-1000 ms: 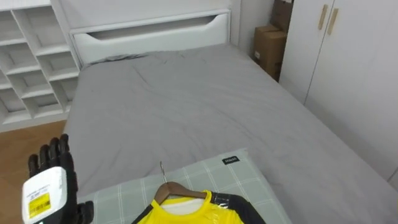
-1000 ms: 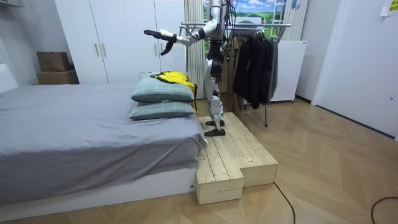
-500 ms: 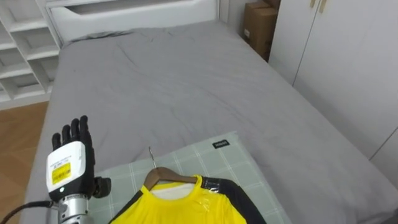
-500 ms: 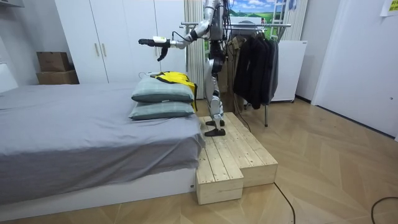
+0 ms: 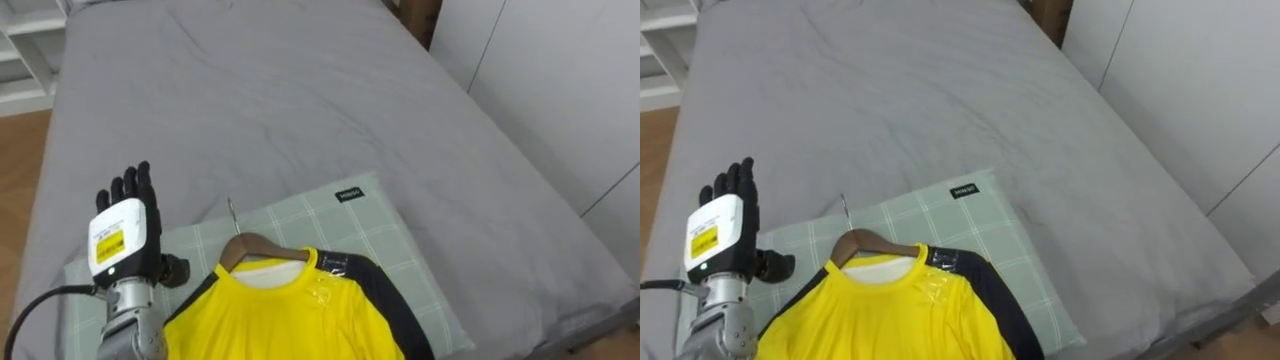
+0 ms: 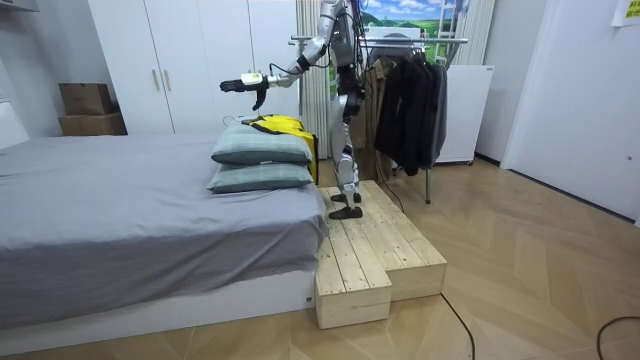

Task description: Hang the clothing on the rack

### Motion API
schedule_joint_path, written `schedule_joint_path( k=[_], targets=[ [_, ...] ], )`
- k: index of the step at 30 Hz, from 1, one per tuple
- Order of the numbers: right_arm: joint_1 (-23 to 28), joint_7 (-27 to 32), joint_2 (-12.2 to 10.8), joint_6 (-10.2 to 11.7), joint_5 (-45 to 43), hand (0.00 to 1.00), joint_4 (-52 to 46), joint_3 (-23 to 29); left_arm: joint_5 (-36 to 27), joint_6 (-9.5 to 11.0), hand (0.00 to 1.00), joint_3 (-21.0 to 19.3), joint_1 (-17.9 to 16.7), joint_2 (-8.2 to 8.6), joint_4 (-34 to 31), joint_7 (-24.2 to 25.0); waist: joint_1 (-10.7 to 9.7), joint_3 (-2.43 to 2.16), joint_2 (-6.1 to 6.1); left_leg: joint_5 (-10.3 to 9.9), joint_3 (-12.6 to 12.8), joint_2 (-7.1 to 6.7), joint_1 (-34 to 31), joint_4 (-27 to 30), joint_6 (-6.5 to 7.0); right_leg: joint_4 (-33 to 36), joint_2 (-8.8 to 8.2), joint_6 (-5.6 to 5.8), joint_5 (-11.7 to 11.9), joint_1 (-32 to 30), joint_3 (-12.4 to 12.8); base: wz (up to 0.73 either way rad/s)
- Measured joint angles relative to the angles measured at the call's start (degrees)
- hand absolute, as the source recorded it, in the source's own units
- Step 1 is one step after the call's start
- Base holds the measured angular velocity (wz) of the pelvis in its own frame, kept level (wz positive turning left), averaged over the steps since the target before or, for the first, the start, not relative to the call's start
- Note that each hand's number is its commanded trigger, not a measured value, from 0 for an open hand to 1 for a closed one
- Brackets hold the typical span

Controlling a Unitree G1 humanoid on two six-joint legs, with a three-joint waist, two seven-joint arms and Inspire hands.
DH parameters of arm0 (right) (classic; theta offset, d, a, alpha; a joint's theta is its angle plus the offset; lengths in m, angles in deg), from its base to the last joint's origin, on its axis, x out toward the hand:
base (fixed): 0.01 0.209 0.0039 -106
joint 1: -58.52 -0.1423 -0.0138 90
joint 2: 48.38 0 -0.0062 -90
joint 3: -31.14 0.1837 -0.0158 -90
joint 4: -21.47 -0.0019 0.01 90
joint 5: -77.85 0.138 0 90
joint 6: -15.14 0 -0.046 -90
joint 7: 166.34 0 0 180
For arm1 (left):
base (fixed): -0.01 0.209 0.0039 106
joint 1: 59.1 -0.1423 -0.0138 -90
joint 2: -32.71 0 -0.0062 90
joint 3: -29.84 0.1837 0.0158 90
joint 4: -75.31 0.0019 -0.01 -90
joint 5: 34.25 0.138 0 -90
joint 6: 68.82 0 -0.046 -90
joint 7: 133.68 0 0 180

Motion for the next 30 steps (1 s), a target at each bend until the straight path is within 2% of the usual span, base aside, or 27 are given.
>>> schedule_joint_path(
  k=[1,2,5,10,13,17,30],
  targets=[
    [-0.07,0.05,-0.03,0.04,0.13,0.00,0.00,-0.05,-0.18,0.00,0.00,0.00,0.11,0.00,0.26,0.03,0.05,0.14,-0.08,0.00,-0.01,0.00,-0.17,0.22,-0.01,0.00,0.00,0.00,0.00,-0.06,0.00,0.00],
    [-0.44,0.10,-0.04,0.14,0.43,0.00,0.01,-0.42,-1.00,0.12,0.00,0.00,0.28,0.02,1.02,0.24,0.11,0.49,-0.22,0.00,-0.01,0.00,-0.26,0.45,-0.01,0.01,-0.02,0.00,0.00,-0.06,0.03,0.00],
    [-0.89,0.83,-0.26,0.75,0.99,0.00,-0.01,-0.39,-1.11,0.13,0.00,0.02,0.29,0.46,1.81,1.14,0.10,0.71,-0.48,0.00,-0.11,-0.02,-0.66,0.44,-0.01,0.01,-0.05,0.00,0.00,-0.34,0.04,0.03],
    [-1.40,1.45,-0.36,1.05,1.03,0.00,-0.02,-0.39,-1.10,0.21,0.00,0.04,0.29,1.18,1.90,2.33,0.09,0.71,-0.50,0.00,-0.26,-0.04,-1.38,0.44,-0.01,0.06,-0.02,0.00,0.00,-1.00,0.01,0.01],
    [-1.70,1.85,-0.43,1.22,1.65,0.00,-0.18,-0.41,-1.09,0.48,0.00,1.59,0.30,1.57,2.09,2.58,0.13,0.71,-0.49,0.00,-0.42,-0.06,-1.12,-0.25,-0.01,0.19,0.00,0.00,0.00,-1.06,-0.09,0.00],
    [-2.18,2.18,-0.51,1.88,1.76,0.00,-0.10,-0.41,-1.12,1.14,0.00,2.39,0.37,3.20,4.40,2.99,0.10,0.70,-0.49,0.00,-0.48,-0.07,-0.92,-0.94,0.00,0.39,0.01,0.00,0.00,-1.23,-0.49,0.00],
    [-2.21,3.33,-0.63,2.21,4.99,0.00,0.06,-2.11,-1.19,1.26,0.00,4.40,0.37,3.87,5.07,7.27,0.52,0.55,-0.58,1.23,-0.66,-0.44,-0.82,-1.16,-0.18,0.71,-0.50,0.00,0.00,-1.21,-1.11,0.02]
  ],
)
